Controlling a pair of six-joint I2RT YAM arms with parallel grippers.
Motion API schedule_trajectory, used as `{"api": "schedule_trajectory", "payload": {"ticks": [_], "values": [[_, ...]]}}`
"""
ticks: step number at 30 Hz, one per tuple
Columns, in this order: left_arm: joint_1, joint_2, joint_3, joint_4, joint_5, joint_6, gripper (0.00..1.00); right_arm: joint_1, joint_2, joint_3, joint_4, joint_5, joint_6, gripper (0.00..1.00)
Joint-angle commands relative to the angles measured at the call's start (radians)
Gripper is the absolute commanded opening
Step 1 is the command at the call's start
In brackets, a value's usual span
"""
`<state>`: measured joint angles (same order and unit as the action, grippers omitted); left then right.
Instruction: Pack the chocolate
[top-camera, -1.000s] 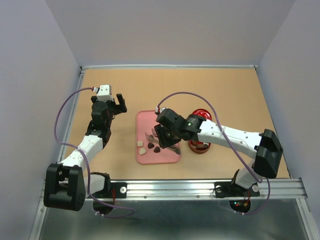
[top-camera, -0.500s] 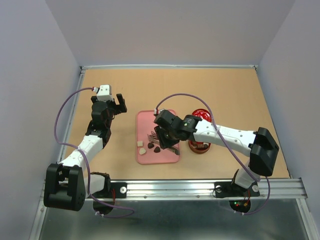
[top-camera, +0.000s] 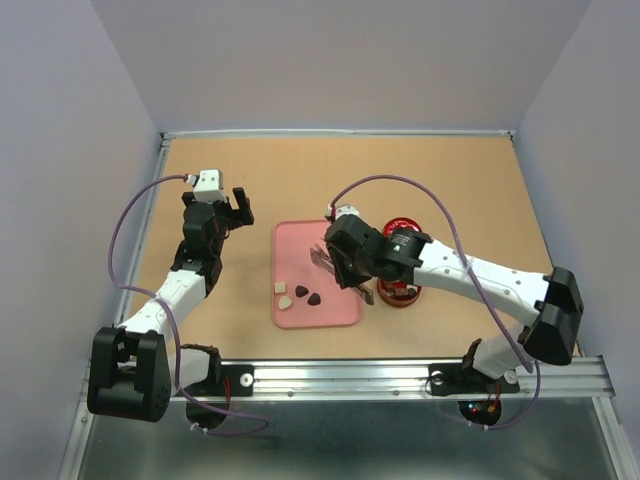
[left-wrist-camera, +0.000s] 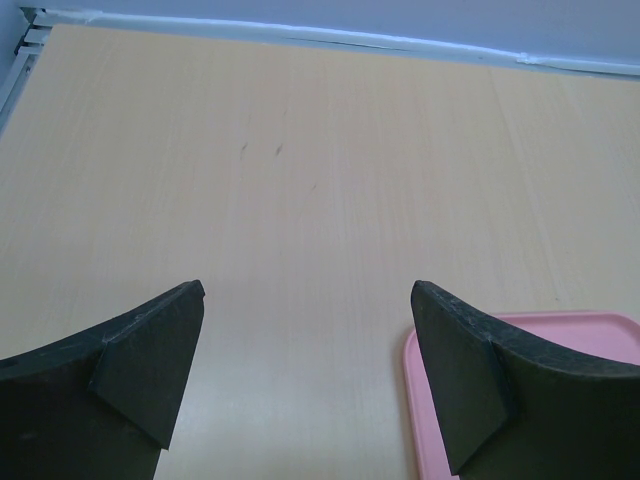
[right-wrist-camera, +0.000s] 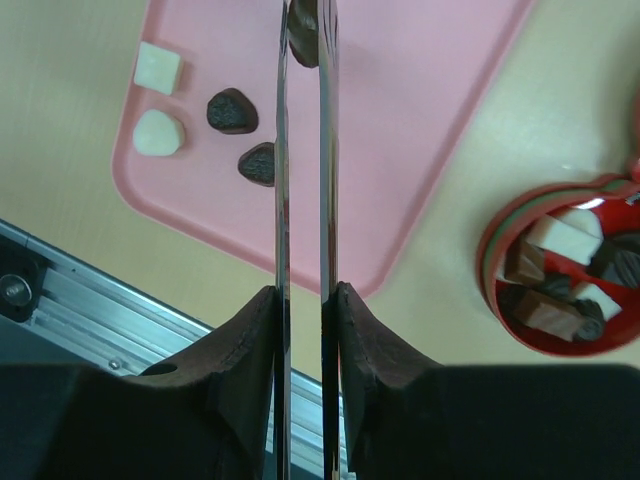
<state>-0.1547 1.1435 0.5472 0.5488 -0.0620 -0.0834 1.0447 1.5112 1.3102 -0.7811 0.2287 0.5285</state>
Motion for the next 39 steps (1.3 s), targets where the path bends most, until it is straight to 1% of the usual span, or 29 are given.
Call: {"api": "schedule_trajectory", "payload": {"ticks": [1,4,7,8,13,23,34,39], "values": [[0.006,-0.011,0.034,0.033,-0.006,0.004,0.96,-0.018,-0.113,0.018,-0.130,0.126,0.048,0.26],[0.006,-0.008,0.036,0.033,-0.006,0.004,0.96,-0.028,-0.166,-0.021,-0.202,0.170,0.108,0.26],[0.007,-0.005,0.037,0.033,-0.002,0.004,0.96,-0.038,-0.241,-0.074,-0.314,0.201,0.178,0.26],[0.007,-0.004,0.039,0.034,-0.002,0.002,0.96,-0.040,-0.276,-0.087,-0.334,0.207,0.195,0.26],[0.007,-0.002,0.039,0.033,0.004,-0.001,0.96,-0.048,-0.350,-0.144,-0.414,0.225,0.271,0.26],[0.007,-0.011,0.036,0.033,0.005,0.001,0.96,-0.061,-0.390,-0.172,-0.468,0.254,0.306,0.27],[0.007,-0.014,0.034,0.033,0.007,-0.003,0.96,-0.077,-0.390,-0.181,-0.466,0.274,0.295,0.27],[0.007,-0.013,0.034,0.033,0.007,-0.001,0.96,-0.100,-0.375,-0.184,-0.429,0.268,0.260,0.28]]}}
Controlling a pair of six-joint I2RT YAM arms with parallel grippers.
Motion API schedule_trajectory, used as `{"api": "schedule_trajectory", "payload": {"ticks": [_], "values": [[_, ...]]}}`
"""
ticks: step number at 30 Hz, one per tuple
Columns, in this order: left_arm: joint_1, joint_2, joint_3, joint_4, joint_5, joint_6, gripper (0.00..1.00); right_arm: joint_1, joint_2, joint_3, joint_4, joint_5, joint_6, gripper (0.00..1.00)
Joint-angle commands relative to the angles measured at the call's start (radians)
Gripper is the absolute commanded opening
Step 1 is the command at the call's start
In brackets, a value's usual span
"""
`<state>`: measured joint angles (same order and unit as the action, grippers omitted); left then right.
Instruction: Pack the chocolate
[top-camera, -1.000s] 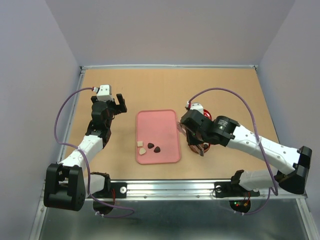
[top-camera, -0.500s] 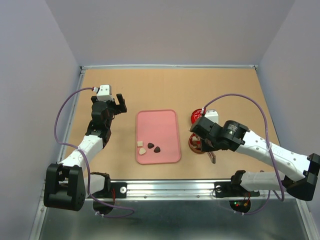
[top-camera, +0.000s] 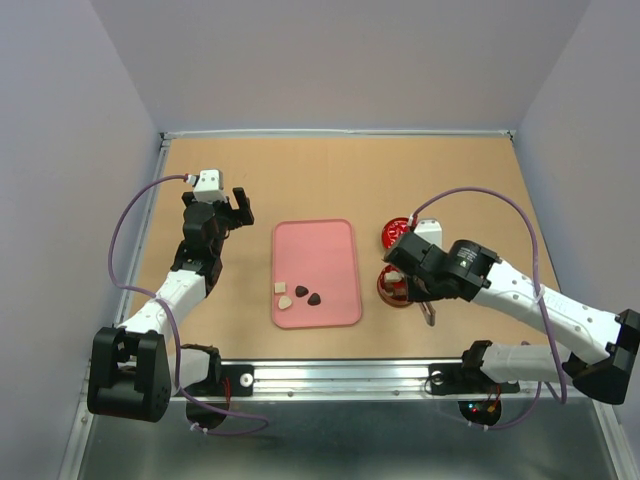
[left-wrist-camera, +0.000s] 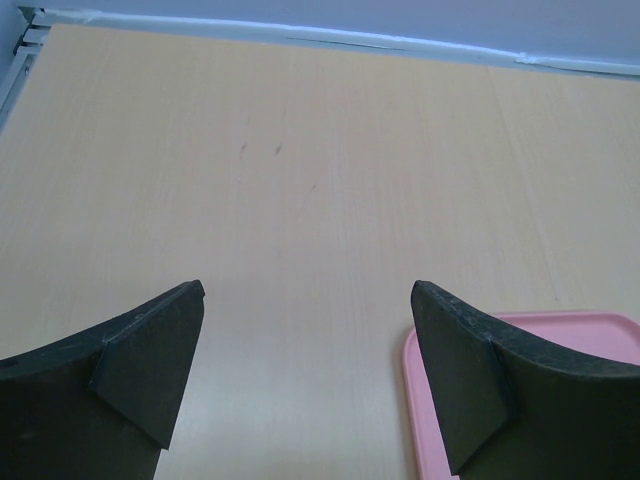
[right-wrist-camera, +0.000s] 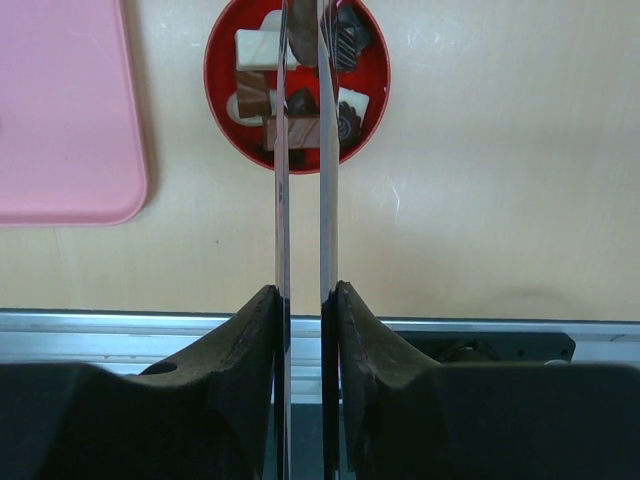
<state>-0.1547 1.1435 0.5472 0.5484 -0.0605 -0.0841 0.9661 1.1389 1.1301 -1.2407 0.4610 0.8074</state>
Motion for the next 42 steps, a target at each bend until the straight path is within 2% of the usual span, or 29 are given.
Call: {"api": "schedule_trajectory", "payload": {"ticks": [1,12,36,42], "values": [[0.007,-0.014,0.034,0.035,0.005,0.000,0.96,-0.030,0.001,-0.010,0.037,0.033,-0.039,0.28],[0.007,-0.005,0.037,0.033,0.005,0.000,0.96,-0.109,0.010,-0.036,0.144,-0.047,-0.142,0.28],[0.006,-0.007,0.037,0.033,0.008,0.000,0.96,-0.124,-0.016,-0.101,0.158,-0.117,-0.126,0.28],[0.006,-0.008,0.036,0.033,0.007,0.000,0.96,-0.125,-0.005,-0.098,0.156,-0.105,-0.128,0.39]]}}
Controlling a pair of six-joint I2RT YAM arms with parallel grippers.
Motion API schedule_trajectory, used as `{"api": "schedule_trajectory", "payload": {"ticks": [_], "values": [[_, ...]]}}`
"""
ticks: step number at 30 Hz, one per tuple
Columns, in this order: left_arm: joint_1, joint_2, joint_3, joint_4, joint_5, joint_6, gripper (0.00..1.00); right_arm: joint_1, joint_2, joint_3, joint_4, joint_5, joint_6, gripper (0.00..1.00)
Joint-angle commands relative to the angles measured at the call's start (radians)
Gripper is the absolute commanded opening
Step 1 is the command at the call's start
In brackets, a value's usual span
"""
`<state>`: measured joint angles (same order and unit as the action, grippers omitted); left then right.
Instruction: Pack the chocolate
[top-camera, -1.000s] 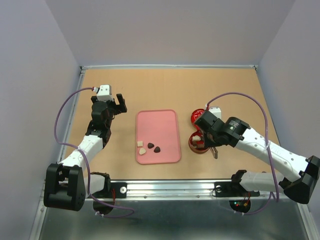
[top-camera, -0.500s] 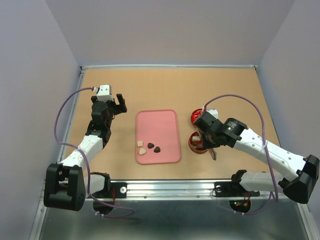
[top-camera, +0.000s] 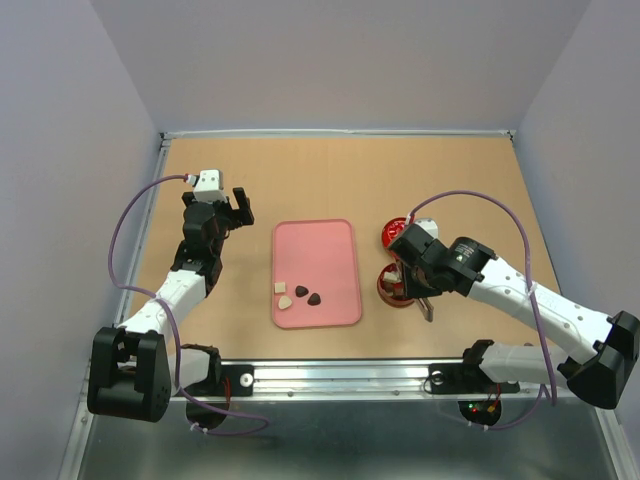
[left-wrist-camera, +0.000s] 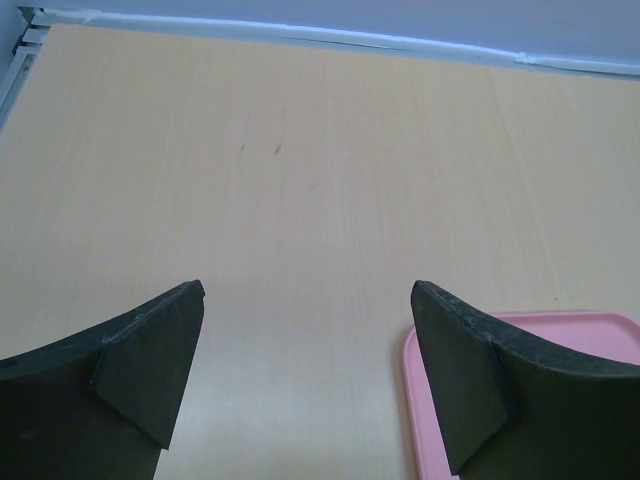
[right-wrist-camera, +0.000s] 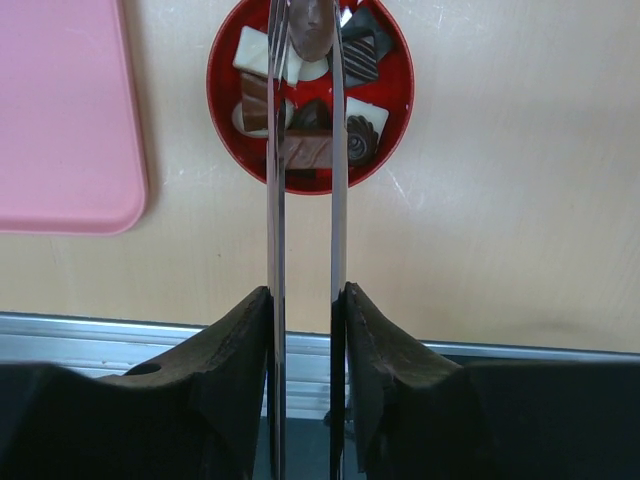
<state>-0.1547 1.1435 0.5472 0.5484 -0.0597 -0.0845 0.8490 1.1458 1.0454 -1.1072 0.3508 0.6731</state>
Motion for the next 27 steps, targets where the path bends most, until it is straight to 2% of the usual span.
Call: {"api": "schedule_trajectory", "payload": {"ticks": [1,4,14,19,27], "values": [[0.007,-0.007,0.036,0.033,0.004,0.000,0.96,-0.010,-0.015,-0.012,0.023,0.007,0.006,0.40],[0.009,-0.007,0.036,0.033,0.004,0.002,0.96,-0.008,-0.018,-0.002,0.023,0.016,0.005,0.43],[0.007,-0.007,0.036,0.033,0.003,0.002,0.96,-0.008,-0.040,0.047,-0.011,0.051,0.006,0.43],[0.007,-0.005,0.036,0.033,0.001,0.000,0.96,-0.008,-0.057,0.125,-0.063,0.103,0.010,0.42],[0.006,-0.004,0.037,0.033,0.004,-0.001,0.96,-0.014,-0.047,0.163,-0.089,0.171,-0.009,0.42]]}}
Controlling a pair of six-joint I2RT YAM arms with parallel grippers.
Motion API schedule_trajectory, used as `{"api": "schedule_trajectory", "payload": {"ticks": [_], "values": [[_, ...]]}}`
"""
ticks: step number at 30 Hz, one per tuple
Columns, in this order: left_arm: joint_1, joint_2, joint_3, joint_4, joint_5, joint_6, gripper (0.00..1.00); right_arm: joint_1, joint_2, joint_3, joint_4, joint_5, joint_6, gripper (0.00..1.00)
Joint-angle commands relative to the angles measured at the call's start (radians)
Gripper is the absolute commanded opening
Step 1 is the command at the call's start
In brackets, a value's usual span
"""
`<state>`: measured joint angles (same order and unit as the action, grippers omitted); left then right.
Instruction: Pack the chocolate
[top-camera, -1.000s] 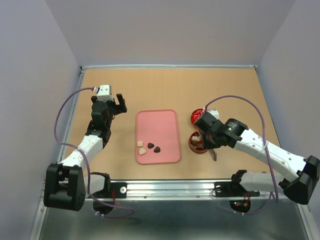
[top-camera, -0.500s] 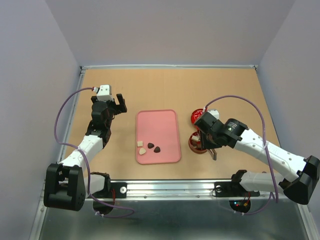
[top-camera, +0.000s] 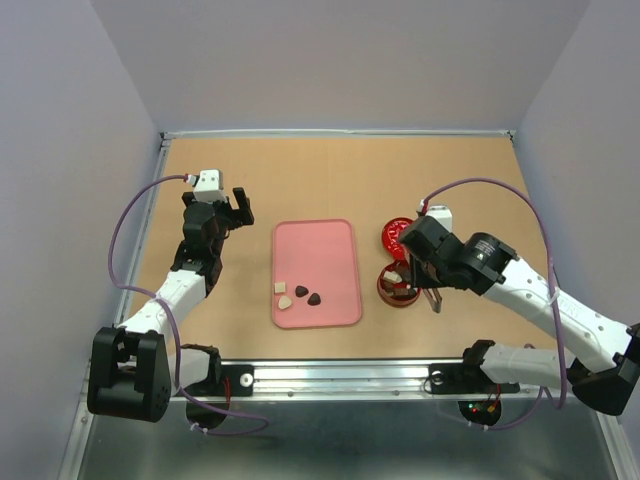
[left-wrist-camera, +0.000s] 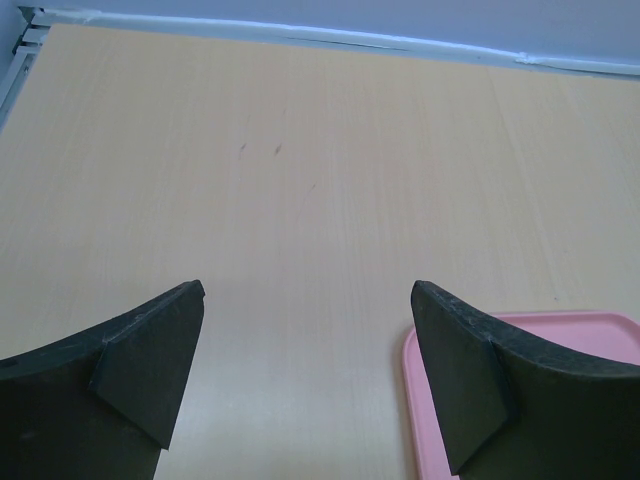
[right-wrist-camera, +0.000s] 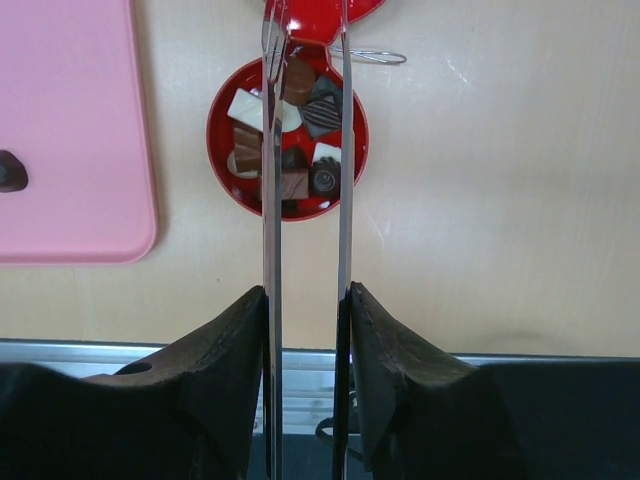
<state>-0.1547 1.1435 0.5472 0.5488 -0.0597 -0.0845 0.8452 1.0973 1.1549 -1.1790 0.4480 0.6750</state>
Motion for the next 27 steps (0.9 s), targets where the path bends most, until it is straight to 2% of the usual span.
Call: {"api": "schedule_trajectory", "payload": {"ticks": [1,8,18,27], "values": [[0.006,-0.005,0.037,0.033,0.004,-0.001,0.96,-0.015,0.003,0.057,-0.018,0.089,-0.017,0.42],[0.007,-0.007,0.034,0.033,0.008,0.000,0.96,-0.130,0.019,0.072,0.080,0.109,-0.167,0.42],[0.006,-0.005,0.036,0.033,0.003,0.000,0.96,-0.483,0.101,0.008,0.352,-0.075,-0.434,0.41],[0.006,-0.004,0.036,0.033,-0.002,0.002,0.96,-0.551,0.167,-0.066,0.438,-0.137,-0.440,0.41]]}}
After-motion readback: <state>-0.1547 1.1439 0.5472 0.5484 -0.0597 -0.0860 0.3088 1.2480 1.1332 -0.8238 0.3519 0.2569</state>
